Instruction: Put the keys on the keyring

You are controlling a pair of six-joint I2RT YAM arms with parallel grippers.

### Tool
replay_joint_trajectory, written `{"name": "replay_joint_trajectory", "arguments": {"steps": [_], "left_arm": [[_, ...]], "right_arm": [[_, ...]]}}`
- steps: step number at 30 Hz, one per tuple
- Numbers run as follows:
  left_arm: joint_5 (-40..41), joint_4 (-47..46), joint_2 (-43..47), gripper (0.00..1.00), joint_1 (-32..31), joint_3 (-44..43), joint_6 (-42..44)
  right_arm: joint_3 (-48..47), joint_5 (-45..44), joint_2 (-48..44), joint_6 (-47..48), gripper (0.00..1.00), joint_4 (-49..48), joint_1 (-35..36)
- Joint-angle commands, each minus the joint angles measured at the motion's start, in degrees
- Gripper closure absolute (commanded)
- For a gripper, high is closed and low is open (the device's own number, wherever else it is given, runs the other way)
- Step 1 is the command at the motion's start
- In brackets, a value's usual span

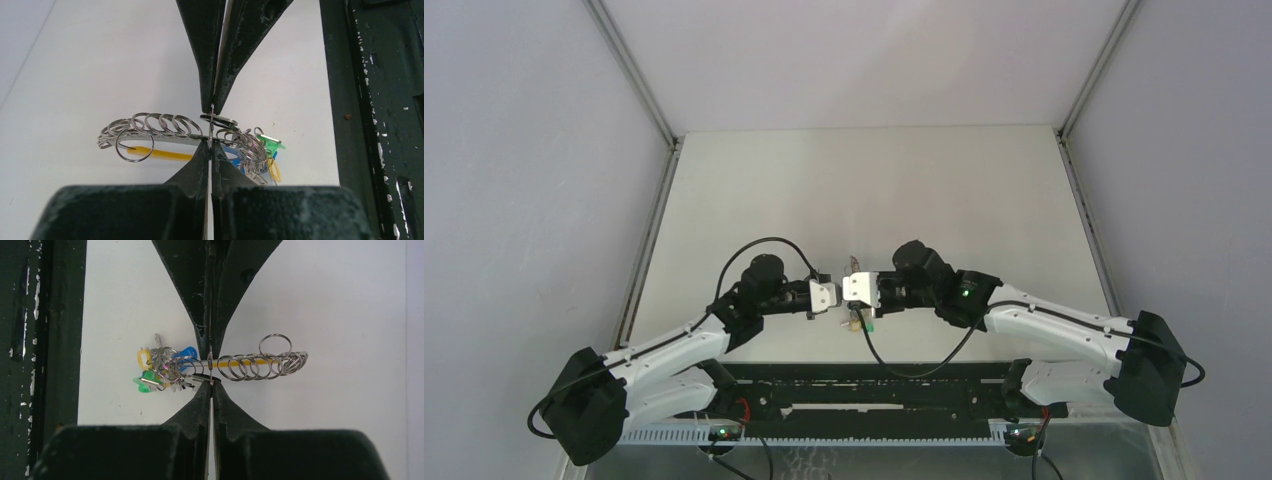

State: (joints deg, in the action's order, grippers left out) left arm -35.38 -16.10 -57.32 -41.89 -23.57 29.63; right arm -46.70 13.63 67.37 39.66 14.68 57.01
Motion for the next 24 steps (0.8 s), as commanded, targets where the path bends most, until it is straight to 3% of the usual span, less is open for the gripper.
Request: {"name": "replay_joint_trajectory", "arguments": {"steps": [1,24], "left_arm": [[-2.22,-3.14,0.69,1.00,-0.73,0.21,1.35],[-0.56,-4.29,2.15,1.00,-1.27,0.74,0.27]], "right_arm": [[-3.82,2.58,0.67,0.21,1.00,-0.77,-0.11],[-5.23,3.43,2.10,-0.28,1.00,-0.22,0.21]]}}
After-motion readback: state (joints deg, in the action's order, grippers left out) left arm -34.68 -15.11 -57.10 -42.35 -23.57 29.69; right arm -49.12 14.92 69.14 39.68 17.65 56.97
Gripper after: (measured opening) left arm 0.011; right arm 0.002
